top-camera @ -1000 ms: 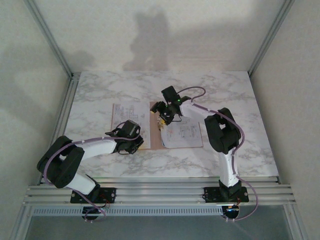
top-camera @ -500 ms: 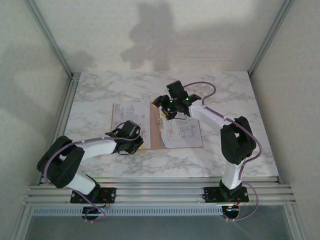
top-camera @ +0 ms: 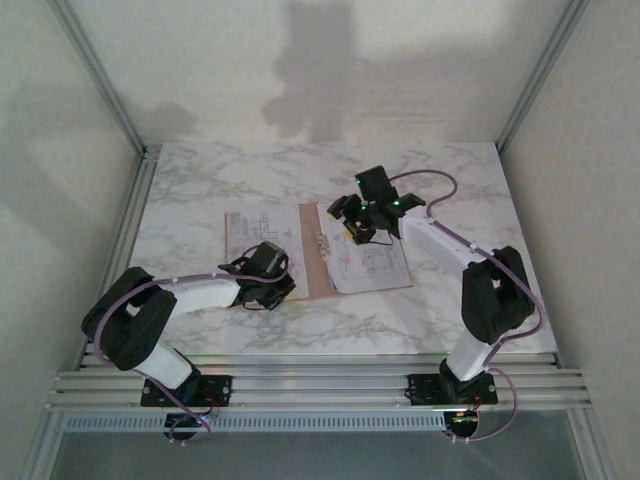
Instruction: Put the files into the folder
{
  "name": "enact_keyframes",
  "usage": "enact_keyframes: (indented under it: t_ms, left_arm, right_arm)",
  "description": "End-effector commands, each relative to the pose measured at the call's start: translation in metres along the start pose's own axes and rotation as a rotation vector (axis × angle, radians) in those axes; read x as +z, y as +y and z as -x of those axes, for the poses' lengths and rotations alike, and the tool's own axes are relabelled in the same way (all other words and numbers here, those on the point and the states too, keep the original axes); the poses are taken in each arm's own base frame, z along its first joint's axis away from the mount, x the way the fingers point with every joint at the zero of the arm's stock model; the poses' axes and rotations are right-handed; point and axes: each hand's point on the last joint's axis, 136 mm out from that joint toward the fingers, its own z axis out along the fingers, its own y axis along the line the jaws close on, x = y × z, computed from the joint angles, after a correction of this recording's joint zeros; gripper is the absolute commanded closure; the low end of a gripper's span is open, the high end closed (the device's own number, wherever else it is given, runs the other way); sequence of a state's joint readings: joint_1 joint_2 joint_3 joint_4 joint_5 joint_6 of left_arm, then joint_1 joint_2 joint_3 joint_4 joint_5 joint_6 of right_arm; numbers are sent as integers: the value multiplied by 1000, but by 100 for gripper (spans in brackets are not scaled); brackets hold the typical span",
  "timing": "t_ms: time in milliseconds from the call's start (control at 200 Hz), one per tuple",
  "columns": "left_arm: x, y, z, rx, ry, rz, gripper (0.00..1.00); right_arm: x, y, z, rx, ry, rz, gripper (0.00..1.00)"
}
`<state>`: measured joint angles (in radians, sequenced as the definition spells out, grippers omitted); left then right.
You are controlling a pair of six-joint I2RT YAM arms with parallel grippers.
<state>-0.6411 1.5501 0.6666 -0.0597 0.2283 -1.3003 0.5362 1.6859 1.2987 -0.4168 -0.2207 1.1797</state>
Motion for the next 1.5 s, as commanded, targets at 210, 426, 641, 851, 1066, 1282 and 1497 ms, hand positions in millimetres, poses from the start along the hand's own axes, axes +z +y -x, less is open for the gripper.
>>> enact_keyframes:
  t_ms: [210,426,641,851,1066,1282,1497]
  left_arm:
    - [25,-38,-52,149,136,-13,91]
    - [49,-67,-88,263,214,-18,93]
    - [57,-105,-110,354,239,-64,99]
    - [31,-139,-101,407,175,-125,92]
    - [-8,-147,-59,391,62,-138,75]
    - [-19,-87,-11,336,52,-66,75]
    - [-8,-42,-9,397,115,4,77]
  right_arm:
    - [-38,-40,30,17,-69,-43,39]
    - [-50,-54,38,9,-49,-48,40]
    - [-53,-63,35,-12,-25,-37,40]
    - [-50,-65,28,-41,17,-29,41]
    - [-56,-63,26,-74,14,-21,42]
    - [-56,-63,13,-90,25,-9,45]
    - [-40,-64,2,-82,46,-14,45]
